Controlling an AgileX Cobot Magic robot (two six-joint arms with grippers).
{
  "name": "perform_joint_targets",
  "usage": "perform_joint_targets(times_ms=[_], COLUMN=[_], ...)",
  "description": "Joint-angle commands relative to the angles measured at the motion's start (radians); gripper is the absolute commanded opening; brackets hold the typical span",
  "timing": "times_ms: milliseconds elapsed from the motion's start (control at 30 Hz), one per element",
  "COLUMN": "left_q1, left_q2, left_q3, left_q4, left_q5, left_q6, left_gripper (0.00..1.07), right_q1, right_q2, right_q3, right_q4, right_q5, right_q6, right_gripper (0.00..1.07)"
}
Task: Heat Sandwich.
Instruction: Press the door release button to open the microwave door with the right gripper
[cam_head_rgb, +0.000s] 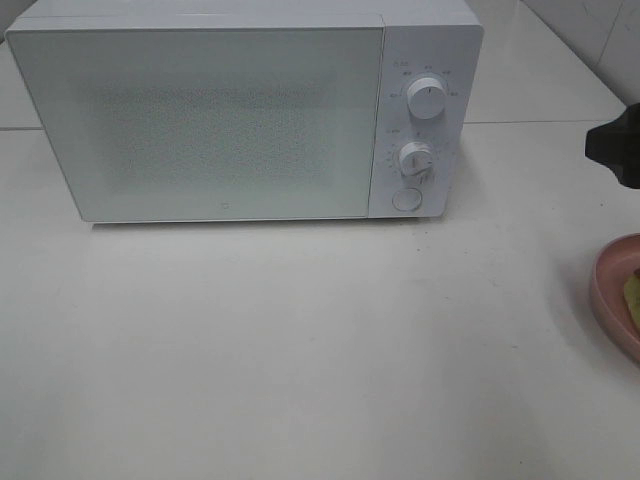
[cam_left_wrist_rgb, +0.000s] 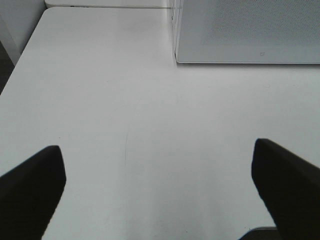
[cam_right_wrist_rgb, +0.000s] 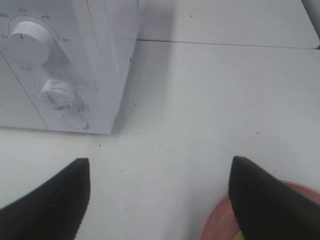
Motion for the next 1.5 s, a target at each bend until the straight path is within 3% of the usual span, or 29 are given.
perform_joint_targets(times_ms=[33, 233, 533, 700, 767, 1000, 1333, 1500], left_q1=[-0.005, -0.005, -0.005, -0.005, -0.005, -0.005, -0.005, -0.005], left_q2=[-0.023, -0.023, -0.023, -0.023, -0.023, -0.023, -0.023, -0.023], left_q3=[0.002, 0.002, 0.002, 0.002, 0.002, 0.002, 0.002, 0.002], left_q4=[0.003, 0.003, 0.003, 0.003, 0.003, 0.003, 0.003, 0.003], left_q5=[-0.014, -0.014, -0.014, -0.014, -0.014, -0.014, -0.014, -0.014], left_q6=[0.002, 0.002, 0.002, 0.002, 0.002, 0.002, 0.002, 0.002], left_gripper=[0.96, 0.96, 0.96, 0.96, 0.96, 0.96, 0.96, 0.96], right_q1=[-0.001, -0.001, -0.001, 0.044, 0.111, 0.276, 0.434, 0.533], right_q2=[0.050, 0.138, 0.284, 0.353, 0.389, 0.482, 0.596, 0.639], right_q3=[-0.005, -0.005, 0.111, 0.172, 0.203, 0.216, 0.216, 0.216], right_q4=[-0.005, -0.006, 0.011, 0.138, 0.255, 0.493, 0.544, 0.639], right_q5=[-0.107, -0.222, -0.650, -0.808, -0.900, -1.028, -1.139, -1.170], right_q6=[0.026, 0.025, 0.013, -0.097, -0.197, -0.313, -0.313, -0.310], right_gripper=[0.74, 0.74, 0.74, 0.74, 0.74, 0.74, 0.74, 0.74])
